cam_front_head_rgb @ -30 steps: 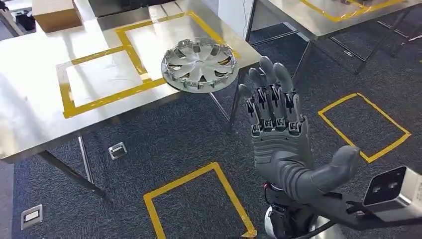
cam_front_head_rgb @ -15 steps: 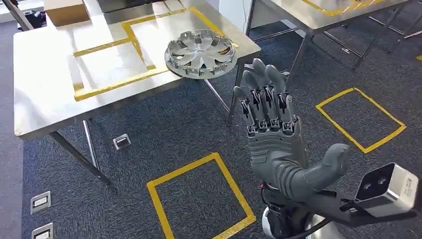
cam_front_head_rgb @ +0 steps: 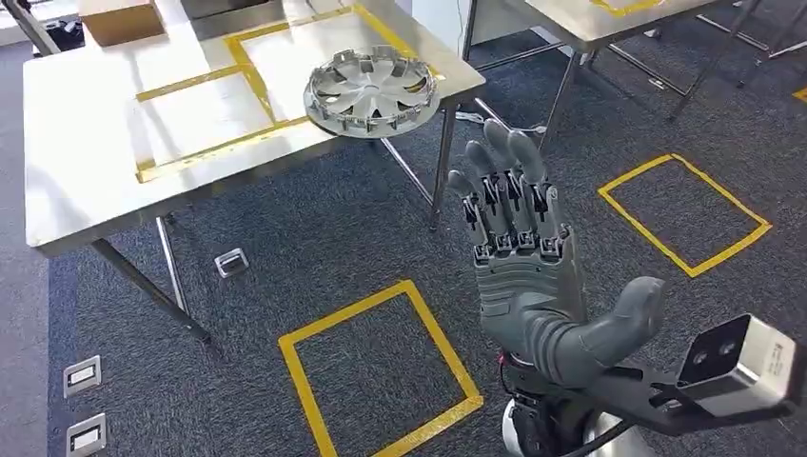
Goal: Take the parts from the cabinet and place them on the table.
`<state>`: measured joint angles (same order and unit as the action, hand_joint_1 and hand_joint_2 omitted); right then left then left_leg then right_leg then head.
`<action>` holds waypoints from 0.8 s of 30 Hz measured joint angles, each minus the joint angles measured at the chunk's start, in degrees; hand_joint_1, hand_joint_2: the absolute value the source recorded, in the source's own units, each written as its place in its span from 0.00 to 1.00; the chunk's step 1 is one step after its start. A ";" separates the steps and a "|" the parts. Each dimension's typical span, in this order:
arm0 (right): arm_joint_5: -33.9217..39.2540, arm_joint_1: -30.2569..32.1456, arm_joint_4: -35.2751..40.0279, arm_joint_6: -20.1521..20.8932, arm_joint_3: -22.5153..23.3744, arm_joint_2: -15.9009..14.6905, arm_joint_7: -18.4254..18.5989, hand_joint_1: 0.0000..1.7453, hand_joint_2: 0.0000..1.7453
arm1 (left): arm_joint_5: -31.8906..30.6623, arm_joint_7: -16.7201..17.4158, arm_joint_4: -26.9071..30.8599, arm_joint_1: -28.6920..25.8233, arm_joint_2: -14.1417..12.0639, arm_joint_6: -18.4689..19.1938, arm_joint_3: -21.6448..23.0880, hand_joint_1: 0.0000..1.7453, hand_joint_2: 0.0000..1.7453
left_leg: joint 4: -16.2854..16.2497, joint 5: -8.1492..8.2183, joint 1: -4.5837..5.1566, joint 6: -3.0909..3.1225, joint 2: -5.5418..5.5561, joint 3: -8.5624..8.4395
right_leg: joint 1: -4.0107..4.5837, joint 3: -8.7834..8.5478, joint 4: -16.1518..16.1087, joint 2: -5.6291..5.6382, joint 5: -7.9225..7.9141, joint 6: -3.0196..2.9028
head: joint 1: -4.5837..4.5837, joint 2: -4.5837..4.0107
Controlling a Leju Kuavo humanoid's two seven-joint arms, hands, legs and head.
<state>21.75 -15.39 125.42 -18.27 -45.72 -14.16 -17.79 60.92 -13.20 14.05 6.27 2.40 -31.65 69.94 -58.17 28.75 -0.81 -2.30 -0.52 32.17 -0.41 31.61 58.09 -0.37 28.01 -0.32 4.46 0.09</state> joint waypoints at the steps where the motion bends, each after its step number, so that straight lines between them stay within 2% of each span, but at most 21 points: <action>1: 0.00 -0.03 0.00 0.09 0.00 0.07 0.00 0.00 0.00 | 0.00 0.00 -0.02 0.02 -0.02 -0.02 0.00 0.00 0.00 | -0.88 1.30 -0.03 -0.18 0.07 0.26 | 0.03 0.05 -0.10 -0.16 -0.24 -0.36 | -0.04 0.00; 2: 0.00 -0.02 0.00 0.09 0.02 0.07 -0.02 0.00 0.00 | 0.00 0.00 0.00 0.02 -0.02 -0.02 0.00 0.00 0.00 | -3.56 3.45 -0.01 -0.27 0.08 1.19 | 0.06 0.25 -0.10 -0.20 -0.41 -0.67 | -0.26 0.00; 4: 0.00 0.09 0.00 0.11 0.00 0.07 -0.02 0.00 0.00 | 0.02 0.04 0.00 -0.05 -0.02 -0.02 0.00 0.00 0.00 | -12.61 8.06 0.02 -0.40 0.08 4.68 | 0.41 0.76 -0.05 -0.30 -0.71 -1.14 | -0.63 0.00; 5: 0.00 0.14 -0.02 0.09 0.00 0.07 -0.02 0.00 0.00 | 0.02 0.13 0.00 -0.13 -0.02 0.00 0.00 0.00 0.00 | -16.24 9.22 0.05 -0.36 0.08 6.05 | 0.59 1.06 -0.01 -0.30 -0.89 -1.31 | -0.66 0.00; 6: 0.00 0.21 -0.04 0.09 0.00 0.07 -0.02 0.00 0.00 | 0.02 0.26 0.00 -0.19 -0.02 0.00 0.00 0.00 0.00 | -16.76 8.86 0.10 -0.22 0.08 6.03 | 0.74 1.27 0.07 -0.27 -1.04 -1.40 | -0.66 0.00; 7: 0.02 0.27 -0.05 0.09 0.00 0.07 -0.07 0.00 0.00 | 0.04 0.33 0.00 -0.19 -0.02 -0.02 0.00 0.00 0.00 | -14.98 7.30 0.18 0.01 0.08 4.89 | 0.90 1.46 0.19 -0.23 -1.16 -1.44 | -0.70 0.00; 8: 0.02 0.29 -0.04 0.09 0.00 0.07 -0.13 0.00 0.00 | 0.07 0.31 0.00 -0.16 -0.02 -0.02 0.00 0.00 0.00 | -11.20 5.08 0.28 0.32 0.08 2.77 | 1.03 1.53 0.28 -0.17 -1.20 -1.46 | -0.68 0.00; 9: 0.02 0.28 -0.04 0.09 0.02 0.07 -0.22 0.00 0.00 | 0.09 0.33 0.00 -0.13 -0.04 -0.02 0.00 0.00 0.00 | -6.23 2.68 0.46 0.78 0.12 0.05 | 1.13 1.51 0.39 -0.14 -1.23 -1.41 | -0.72 0.00; 10: 0.26 0.30 -0.04 0.09 0.07 0.07 -0.31 0.00 0.00 | 0.11 0.31 -0.02 -0.11 -0.07 -0.02 -0.02 0.00 0.00 | -1.36 1.41 0.80 1.50 0.12 -2.37 | 1.15 1.53 0.52 -0.18 -1.24 -1.39 | -0.72 0.00; 11: 0.37 0.35 -0.04 0.07 0.11 0.07 -0.35 0.00 0.00 | 0.15 0.31 -0.02 -0.03 -0.24 -0.02 -0.02 0.00 0.00 | -0.34 1.84 0.98 1.87 0.09 -2.64 | 1.57 1.83 0.81 -0.21 -1.34 -1.07 | -0.57 0.00; 12: 0.39 0.39 -0.04 0.04 0.20 0.07 -0.37 0.00 0.00 | 0.20 0.31 -0.02 0.03 -0.24 -0.02 -0.04 0.00 0.00 | 0.25 2.00 1.01 1.89 0.08 -2.66 | 1.33 2.37 0.96 -0.24 -1.58 -0.71 | -0.77 0.00; 14: 0.53 0.51 -0.04 0.04 0.28 0.07 -0.39 0.00 0.00 | 0.28 0.31 -0.02 -0.22 -0.24 -0.02 -0.04 0.00 0.00 | 0.23 1.63 1.24 2.33 0.13 -2.28 | 1.14 2.54 0.63 -0.28 -2.10 -0.08 | -0.74 0.00; 15: 0.72 0.51 -0.04 0.04 0.44 0.07 -0.39 0.00 0.00 | 0.30 0.33 0.00 -0.29 -0.22 -0.04 -0.04 0.00 0.00 | 0.89 1.09 0.87 2.59 0.12 -2.34 | 1.31 2.56 0.63 -0.27 -2.21 0.22 | -0.79 0.00; 16: 1.05 0.65 -0.04 0.04 0.68 0.07 -0.41 0.00 0.00 | 0.35 0.33 -0.02 -0.20 -0.26 -0.02 -0.04 0.00 0.00 | 1.29 0.61 0.50 2.62 0.04 -2.33 | 1.22 2.68 0.97 0.02 -1.46 0.65 | -0.68 0.00; 17: 1.09 0.70 -0.04 0.04 0.81 0.07 -0.42 0.00 0.00 | 0.37 0.41 0.00 -0.08 -0.26 -0.02 -0.07 0.00 0.00 | 1.29 0.45 0.40 2.87 0.02 -2.12 | 1.08 3.57 3.14 0.10 0.63 1.13 | -0.37 0.00; 19: 1.71 1.31 -0.09 0.00 1.14 0.07 -0.57 0.00 0.00 | 0.52 0.52 0.00 -0.05 -0.17 0.02 -0.09 0.00 0.00 | 1.17 0.24 0.33 2.93 0.00 -1.62 | 0.56 7.12 12.01 0.14 5.49 1.86 | -0.22 0.00; 20: 2.01 1.63 -0.15 -0.09 1.25 0.07 -0.72 0.00 0.00 | 0.66 0.63 0.00 -0.13 -0.15 0.02 -0.09 0.00 0.00 | 1.10 0.16 0.32 2.86 -0.04 -1.41 | 0.30 8.66 15.94 0.13 6.93 2.14 | -0.22 0.00; 21: 2.27 1.89 -0.20 -0.13 1.38 0.07 -0.85 0.00 0.00 | 0.76 0.76 0.00 -0.17 -0.15 0.04 -0.09 0.00 0.00 | 0.99 0.09 0.26 2.75 -0.05 -1.20 | 0.03 9.17 17.68 0.11 6.99 2.41 | -0.22 0.00; 22: 2.38 2.08 -0.26 -0.15 1.51 0.07 -0.98 0.00 0.00 | 0.79 0.83 0.00 -0.16 -0.15 0.04 -0.11 0.00 0.00 | 0.85 0.06 0.16 2.69 -0.05 -1.04 | -0.22 8.23 16.53 0.11 5.75 2.63 | -0.22 0.00; 23: 2.45 2.18 -0.31 -0.15 1.55 0.07 -1.07 0.00 0.00 | 0.79 0.83 0.00 -0.13 -0.13 0.04 -0.11 0.00 0.00 | 0.71 0.06 0.05 2.60 -0.04 -0.99 | -0.43 6.12 12.84 0.10 3.57 2.78 | -0.20 0.00; 24: 2.47 2.21 -0.31 -0.15 1.60 0.07 -1.20 0.00 0.00 | 0.81 0.83 0.00 -0.12 -0.07 0.04 -0.13 0.00 0.00 | 0.56 0.12 -0.09 2.41 -0.02 -1.03 | -0.60 3.40 7.85 0.09 1.19 2.86 | -0.22 0.00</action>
<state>24.22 -13.18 125.11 -18.43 -44.13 -14.10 -18.99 61.72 -12.37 14.05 6.15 2.34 -31.61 69.81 -57.61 28.87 -0.90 0.12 -0.53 31.14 -1.02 35.01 65.94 -0.28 29.20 2.55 4.24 0.09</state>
